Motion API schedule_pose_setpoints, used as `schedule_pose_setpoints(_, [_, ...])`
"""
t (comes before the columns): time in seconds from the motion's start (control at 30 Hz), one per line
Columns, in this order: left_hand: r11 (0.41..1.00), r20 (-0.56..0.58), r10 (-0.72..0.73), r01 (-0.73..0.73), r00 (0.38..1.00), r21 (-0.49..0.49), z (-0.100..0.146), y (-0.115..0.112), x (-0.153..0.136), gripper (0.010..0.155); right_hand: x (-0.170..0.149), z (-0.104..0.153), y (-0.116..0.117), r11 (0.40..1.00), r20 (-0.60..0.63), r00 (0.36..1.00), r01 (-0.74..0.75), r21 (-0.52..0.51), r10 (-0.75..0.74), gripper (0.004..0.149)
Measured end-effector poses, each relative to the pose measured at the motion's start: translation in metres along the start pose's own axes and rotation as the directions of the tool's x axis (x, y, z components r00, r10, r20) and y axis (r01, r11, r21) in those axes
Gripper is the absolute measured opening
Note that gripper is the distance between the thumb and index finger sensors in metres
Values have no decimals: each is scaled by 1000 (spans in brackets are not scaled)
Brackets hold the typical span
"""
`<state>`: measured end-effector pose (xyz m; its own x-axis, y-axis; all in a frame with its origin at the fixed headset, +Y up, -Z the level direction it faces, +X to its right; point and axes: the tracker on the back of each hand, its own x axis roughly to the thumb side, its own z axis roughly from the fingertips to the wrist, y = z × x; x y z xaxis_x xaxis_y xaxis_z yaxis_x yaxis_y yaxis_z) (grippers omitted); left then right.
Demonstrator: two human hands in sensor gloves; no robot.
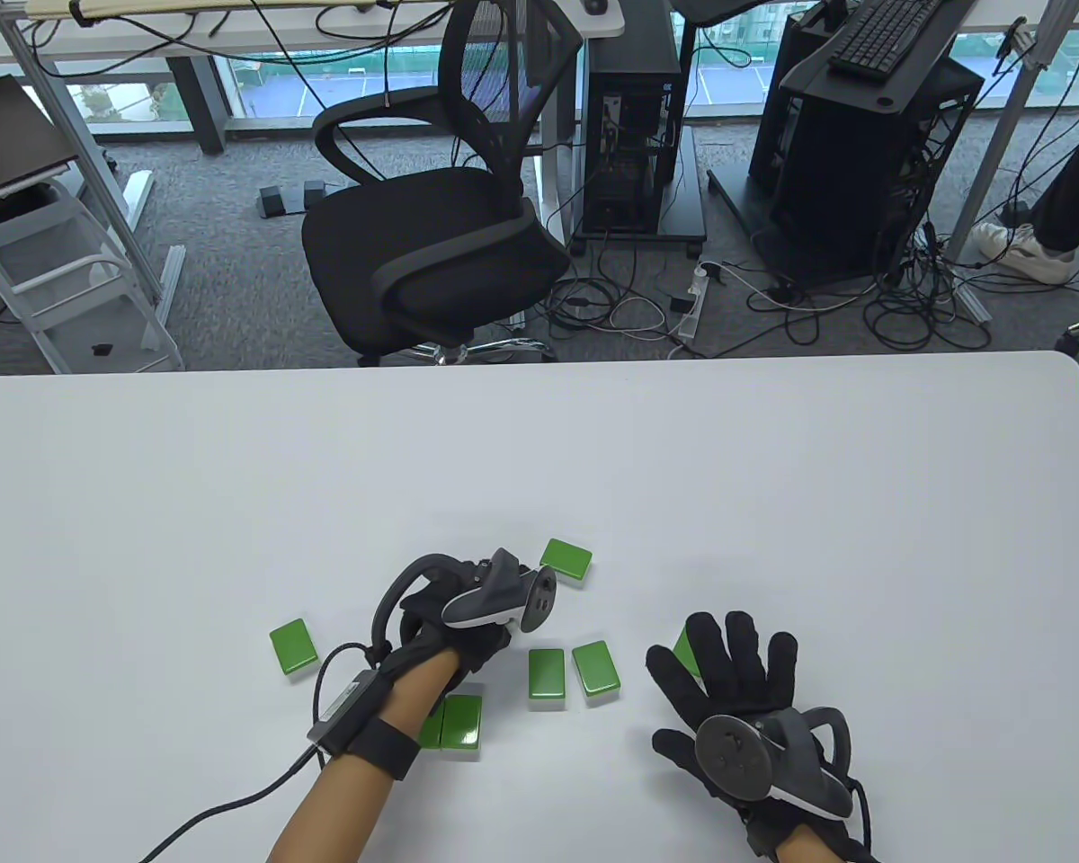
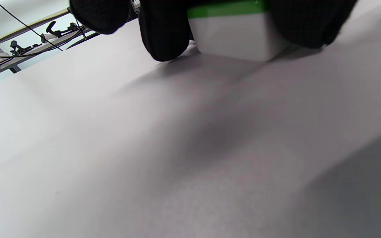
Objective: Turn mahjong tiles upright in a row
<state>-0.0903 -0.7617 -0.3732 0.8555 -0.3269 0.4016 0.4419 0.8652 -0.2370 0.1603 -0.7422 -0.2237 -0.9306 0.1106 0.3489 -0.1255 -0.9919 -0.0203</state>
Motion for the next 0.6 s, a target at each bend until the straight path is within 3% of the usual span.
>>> schedule_pose_setpoints(0.33, [997, 20, 64, -65, 998, 41, 17, 4, -20, 76, 1, 0, 0, 1000, 0, 1000, -16, 1, 16, 81])
schedule_pose_setpoints(0.6, [983, 64, 86, -96, 994, 158, 70, 1, -52, 77, 3, -1, 2, 999, 7, 999, -31, 11, 31, 81])
